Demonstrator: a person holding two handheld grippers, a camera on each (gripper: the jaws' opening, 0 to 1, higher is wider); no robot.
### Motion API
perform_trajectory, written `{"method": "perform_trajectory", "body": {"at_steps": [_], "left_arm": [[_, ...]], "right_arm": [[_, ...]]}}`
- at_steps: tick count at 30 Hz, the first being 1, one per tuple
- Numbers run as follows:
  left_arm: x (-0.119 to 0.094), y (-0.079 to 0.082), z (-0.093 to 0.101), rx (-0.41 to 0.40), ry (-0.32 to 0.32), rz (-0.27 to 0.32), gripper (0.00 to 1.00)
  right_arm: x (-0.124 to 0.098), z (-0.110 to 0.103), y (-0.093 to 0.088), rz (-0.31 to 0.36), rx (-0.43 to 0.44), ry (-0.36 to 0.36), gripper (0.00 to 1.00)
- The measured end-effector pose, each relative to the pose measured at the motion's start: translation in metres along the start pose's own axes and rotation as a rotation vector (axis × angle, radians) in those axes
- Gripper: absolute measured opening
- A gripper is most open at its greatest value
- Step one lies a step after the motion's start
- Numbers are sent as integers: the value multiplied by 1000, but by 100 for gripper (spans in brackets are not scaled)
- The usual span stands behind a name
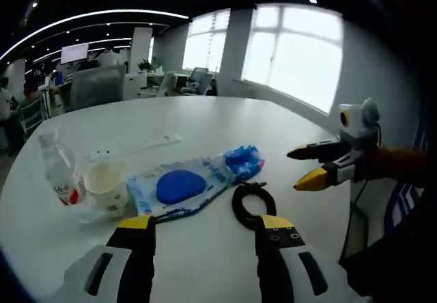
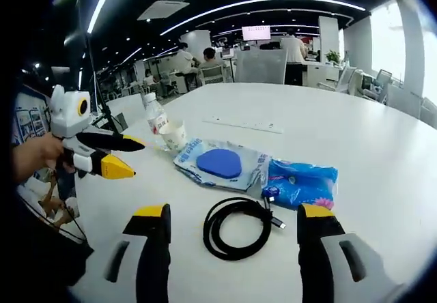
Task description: Arrange the tabletop items into an orderly group along one side of the table until the central work area is clear of visible clutter.
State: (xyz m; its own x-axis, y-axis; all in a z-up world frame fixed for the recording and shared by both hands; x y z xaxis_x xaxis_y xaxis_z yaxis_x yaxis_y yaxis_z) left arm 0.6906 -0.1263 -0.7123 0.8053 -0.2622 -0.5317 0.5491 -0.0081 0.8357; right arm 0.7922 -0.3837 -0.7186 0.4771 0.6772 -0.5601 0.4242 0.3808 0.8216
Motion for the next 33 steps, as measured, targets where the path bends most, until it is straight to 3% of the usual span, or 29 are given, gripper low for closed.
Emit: {"method": "perform_trajectory", "body": {"at_steps": [8,14,28,33], "left_arm": [[-44,-6,-18,-16,53,59,69],[-69,-9,-24,8,69,75,77],[-96,-13,-24,1,72,84,98],[-100,-15,-24,-3,63,67,99]], "right_arm": [[-19,-3,-6,50,-56,6,93],[-29,-2,-9,59,-39,12,99],[-59,0,-9,57,-42,-5,99],[-67,1,-11,48,-52,-14,99]]}}
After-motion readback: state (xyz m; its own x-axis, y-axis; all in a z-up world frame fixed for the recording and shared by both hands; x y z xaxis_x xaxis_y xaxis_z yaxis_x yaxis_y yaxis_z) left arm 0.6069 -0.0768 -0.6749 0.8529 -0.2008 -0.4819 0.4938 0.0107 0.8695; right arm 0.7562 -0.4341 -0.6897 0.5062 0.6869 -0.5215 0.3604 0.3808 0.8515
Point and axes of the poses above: the point that each gripper's makers call its tool centre point, and the gripper's own axes: x roughly forward along the fingers, z roughly to its right, y roughly out of its top, the point moved 8 cm from there along -x, roughly backward along the fingers
